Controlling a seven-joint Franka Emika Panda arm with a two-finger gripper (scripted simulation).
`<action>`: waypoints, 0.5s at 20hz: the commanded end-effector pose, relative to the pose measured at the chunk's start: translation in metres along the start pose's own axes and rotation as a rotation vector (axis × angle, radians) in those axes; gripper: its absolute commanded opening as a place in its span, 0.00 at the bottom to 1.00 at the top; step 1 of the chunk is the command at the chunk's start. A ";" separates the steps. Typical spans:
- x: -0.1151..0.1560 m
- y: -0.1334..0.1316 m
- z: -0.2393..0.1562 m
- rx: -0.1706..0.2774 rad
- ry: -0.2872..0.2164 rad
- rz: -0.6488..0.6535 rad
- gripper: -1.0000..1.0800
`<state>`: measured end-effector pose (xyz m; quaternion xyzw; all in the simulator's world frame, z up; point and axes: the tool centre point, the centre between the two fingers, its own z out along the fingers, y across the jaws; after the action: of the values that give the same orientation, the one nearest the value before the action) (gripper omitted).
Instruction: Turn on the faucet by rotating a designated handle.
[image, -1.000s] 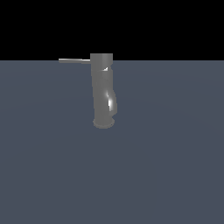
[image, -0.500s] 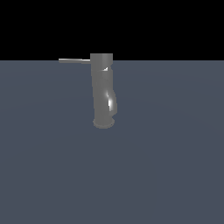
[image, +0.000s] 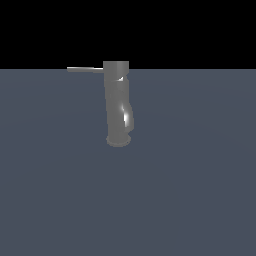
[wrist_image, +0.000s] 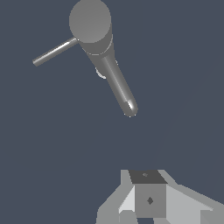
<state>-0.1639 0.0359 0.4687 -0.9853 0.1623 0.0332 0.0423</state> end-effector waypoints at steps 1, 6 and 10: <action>0.014 -0.010 0.004 0.006 -0.003 0.060 0.00; 0.041 -0.029 0.014 0.013 -0.008 0.179 0.00; 0.062 -0.045 0.024 0.016 -0.010 0.275 0.00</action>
<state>-0.1017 0.0576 0.4474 -0.9586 0.2779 0.0412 0.0458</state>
